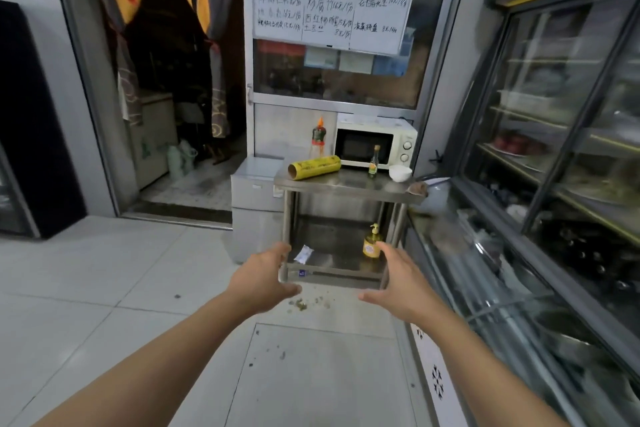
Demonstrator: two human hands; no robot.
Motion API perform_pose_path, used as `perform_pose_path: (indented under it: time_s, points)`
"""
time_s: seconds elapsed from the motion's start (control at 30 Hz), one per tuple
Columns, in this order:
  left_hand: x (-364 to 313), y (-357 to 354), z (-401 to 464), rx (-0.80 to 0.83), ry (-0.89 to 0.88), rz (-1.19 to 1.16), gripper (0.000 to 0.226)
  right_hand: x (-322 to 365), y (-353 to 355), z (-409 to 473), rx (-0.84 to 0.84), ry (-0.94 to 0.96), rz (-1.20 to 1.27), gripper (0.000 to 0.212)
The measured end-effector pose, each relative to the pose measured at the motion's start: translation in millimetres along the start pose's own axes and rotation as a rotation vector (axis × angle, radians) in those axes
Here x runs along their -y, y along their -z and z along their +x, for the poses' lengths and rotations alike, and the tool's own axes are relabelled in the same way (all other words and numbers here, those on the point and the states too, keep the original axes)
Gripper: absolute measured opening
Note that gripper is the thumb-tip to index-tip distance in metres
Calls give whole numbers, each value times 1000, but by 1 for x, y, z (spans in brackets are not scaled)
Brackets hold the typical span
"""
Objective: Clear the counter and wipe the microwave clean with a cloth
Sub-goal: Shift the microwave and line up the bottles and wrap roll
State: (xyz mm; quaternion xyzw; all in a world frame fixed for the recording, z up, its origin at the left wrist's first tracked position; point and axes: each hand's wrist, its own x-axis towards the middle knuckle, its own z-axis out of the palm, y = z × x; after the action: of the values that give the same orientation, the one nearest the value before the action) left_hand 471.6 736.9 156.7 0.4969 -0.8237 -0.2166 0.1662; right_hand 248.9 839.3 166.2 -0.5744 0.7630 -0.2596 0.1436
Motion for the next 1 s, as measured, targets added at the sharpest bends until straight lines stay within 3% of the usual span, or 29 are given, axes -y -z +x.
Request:
perform_pose_path:
  time_s: [0.4, 1.0]
  points:
    - [40, 27, 204, 81, -162, -27, 75, 12, -19, 168, -105, -130, 24, 97]
    - [70, 14, 447, 8, 38, -20, 70, -43, -29, 475, 8, -16, -32, 99]
